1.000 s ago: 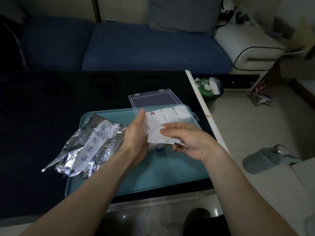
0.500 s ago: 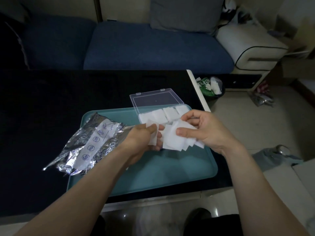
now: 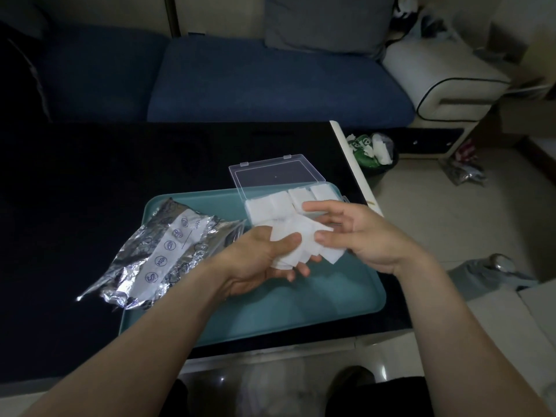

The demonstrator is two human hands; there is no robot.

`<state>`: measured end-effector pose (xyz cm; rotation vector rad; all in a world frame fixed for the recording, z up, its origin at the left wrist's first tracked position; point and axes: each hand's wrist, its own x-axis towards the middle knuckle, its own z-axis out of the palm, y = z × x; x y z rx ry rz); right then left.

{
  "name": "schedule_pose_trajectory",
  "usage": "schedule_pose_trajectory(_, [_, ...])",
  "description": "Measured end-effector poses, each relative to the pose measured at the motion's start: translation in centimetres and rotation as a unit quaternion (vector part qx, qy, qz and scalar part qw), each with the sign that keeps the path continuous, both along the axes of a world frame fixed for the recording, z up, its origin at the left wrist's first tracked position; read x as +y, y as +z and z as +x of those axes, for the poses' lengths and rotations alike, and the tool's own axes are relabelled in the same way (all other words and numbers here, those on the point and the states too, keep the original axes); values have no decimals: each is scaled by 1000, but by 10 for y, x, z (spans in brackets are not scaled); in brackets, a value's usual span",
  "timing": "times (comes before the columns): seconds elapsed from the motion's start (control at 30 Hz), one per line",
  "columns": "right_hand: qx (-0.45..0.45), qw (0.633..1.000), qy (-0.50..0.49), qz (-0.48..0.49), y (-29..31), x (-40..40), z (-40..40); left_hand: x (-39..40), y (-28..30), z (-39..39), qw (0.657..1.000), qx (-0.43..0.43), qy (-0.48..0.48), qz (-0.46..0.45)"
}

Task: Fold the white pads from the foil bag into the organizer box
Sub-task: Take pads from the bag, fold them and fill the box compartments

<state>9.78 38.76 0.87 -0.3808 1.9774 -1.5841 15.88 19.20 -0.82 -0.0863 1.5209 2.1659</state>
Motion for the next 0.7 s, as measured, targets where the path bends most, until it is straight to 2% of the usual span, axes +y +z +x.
schedule_pose_trajectory(0.17, [-27,988,-152,14,-1,15,-9,-7,-2,-3,996,-28,84,-27])
schedule_pose_trajectory(0.27, [-46,967,-246,-49,5,10,-9,-12,-4,-4,991,-28,119,-62])
schedule_pose_trajectory(0.37, [-102,952,-261,-125,10,-8,0,-9,-5,-4,988,-39,137,-51])
schedule_pose_trajectory(0.43, [-126,952,-252,-121,8,-28,11,-6,-4,-6,986,-50,157,-21])
schedule_pose_trajectory(0.53, [-80,958,-272,-36,4,-53,24,-4,-3,-8,985,-66,156,23])
schedule_pose_trajectory(0.63, [-19,954,-300,-7,1,-64,29,-8,-1,-9,993,-61,79,62])
schedule_pose_trajectory(0.7, [11,949,-314,0,0,-67,31,-8,-1,-9,998,-21,54,29])
